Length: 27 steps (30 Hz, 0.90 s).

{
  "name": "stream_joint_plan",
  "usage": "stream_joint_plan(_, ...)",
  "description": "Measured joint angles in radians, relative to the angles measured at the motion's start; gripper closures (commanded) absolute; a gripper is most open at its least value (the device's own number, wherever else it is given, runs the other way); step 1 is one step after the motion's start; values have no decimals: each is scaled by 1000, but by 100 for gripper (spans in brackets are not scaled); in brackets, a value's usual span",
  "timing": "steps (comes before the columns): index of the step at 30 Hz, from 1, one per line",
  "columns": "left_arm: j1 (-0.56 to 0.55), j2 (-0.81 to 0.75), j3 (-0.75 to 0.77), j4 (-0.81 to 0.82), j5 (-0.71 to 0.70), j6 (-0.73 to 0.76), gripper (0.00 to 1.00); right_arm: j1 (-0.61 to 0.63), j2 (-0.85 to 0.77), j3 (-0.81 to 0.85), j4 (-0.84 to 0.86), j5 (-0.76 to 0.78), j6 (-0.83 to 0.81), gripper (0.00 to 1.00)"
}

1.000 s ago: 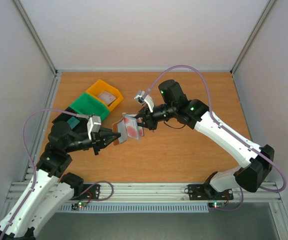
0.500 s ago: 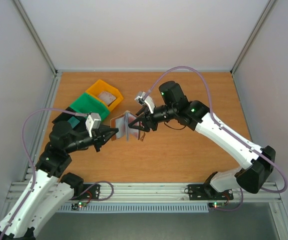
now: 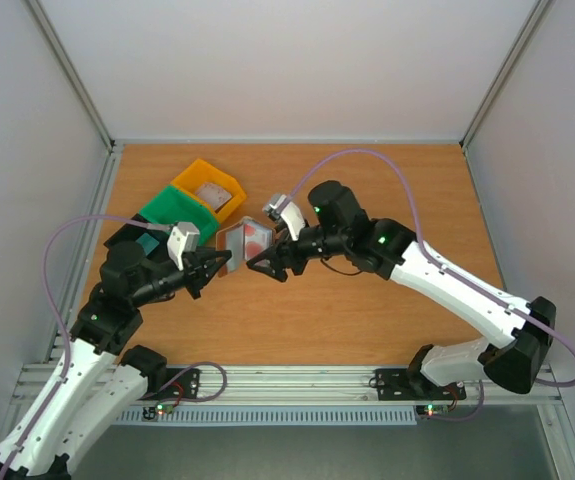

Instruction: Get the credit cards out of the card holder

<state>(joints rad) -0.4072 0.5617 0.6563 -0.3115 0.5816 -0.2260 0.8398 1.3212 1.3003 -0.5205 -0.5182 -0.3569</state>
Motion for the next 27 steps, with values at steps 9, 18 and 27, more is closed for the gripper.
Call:
stream_joint_plan(9,0,-14,0,13,88,-30,100,6,53,-16,59,42,42,98)
stream_joint_plan(18,1,-40,4,63,196,-69,78,-82,-3,-76,125,-201,70,99)
stream_joint_plan(27,0,-51,34,19,127,17,63,-89,-41,-79,115,-353,19,99)
